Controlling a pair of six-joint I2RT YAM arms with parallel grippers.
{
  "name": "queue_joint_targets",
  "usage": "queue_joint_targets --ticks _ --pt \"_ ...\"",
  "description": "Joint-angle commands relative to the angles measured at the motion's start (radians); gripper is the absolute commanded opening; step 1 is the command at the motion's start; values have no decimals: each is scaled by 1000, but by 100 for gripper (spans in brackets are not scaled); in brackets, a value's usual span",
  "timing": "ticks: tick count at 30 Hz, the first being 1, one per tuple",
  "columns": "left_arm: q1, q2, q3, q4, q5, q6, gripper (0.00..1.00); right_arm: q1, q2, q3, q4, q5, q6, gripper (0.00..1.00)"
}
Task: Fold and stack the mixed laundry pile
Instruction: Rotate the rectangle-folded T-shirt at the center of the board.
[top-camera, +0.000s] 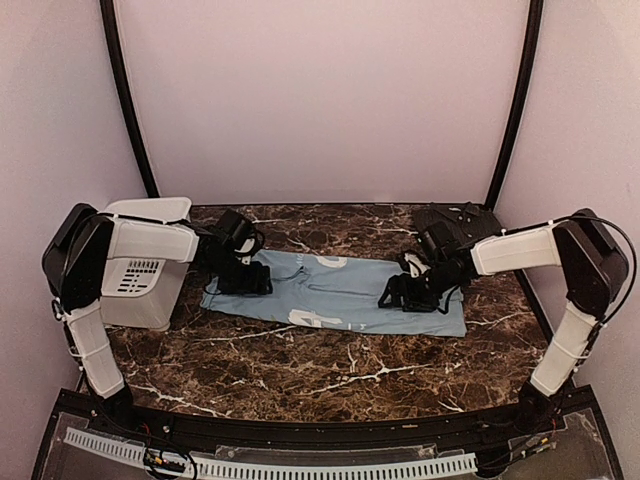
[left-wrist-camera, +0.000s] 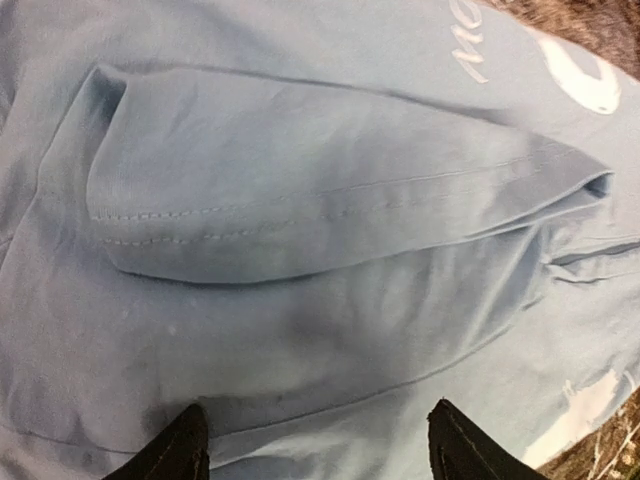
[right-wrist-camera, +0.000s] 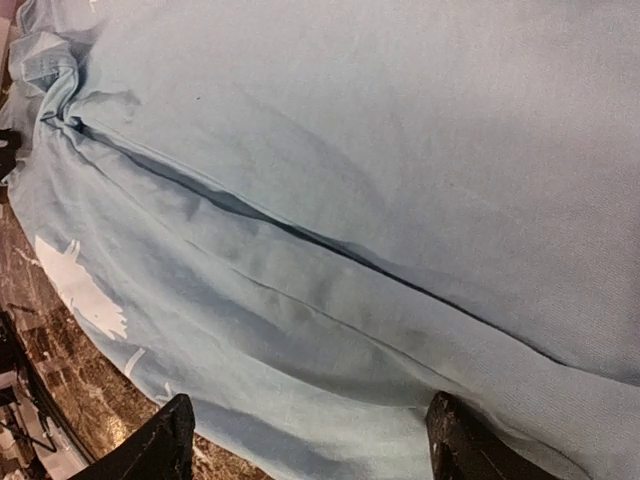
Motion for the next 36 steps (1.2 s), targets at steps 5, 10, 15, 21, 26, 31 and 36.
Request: queue_joint_targets --ticks 5,10,15,21,26,31,36 --pt "17 213 170 -97 -65 -5 74 0 72 -73 69 -80 17 74" --pt "77 331 363 -146 -67 43 73 148 84 -85 102 -130 96 74" --pt "97 470 670 -192 -67 161 74 376 119 13 160 -210 198 74" --pt "122 459 908 -333 -117 228 76 397 -21 103 29 -137 143 77" --pt "112 300 780 -333 -94 185 76 299 -83 159 -77 -59 20 77" --pt "78 163 460 -208 -62 116 73 188 -38 159 -114 -8 -86 64" --pt "39 143 301 -179 -60 66 66 158 76 196 -111 12 -162 40"
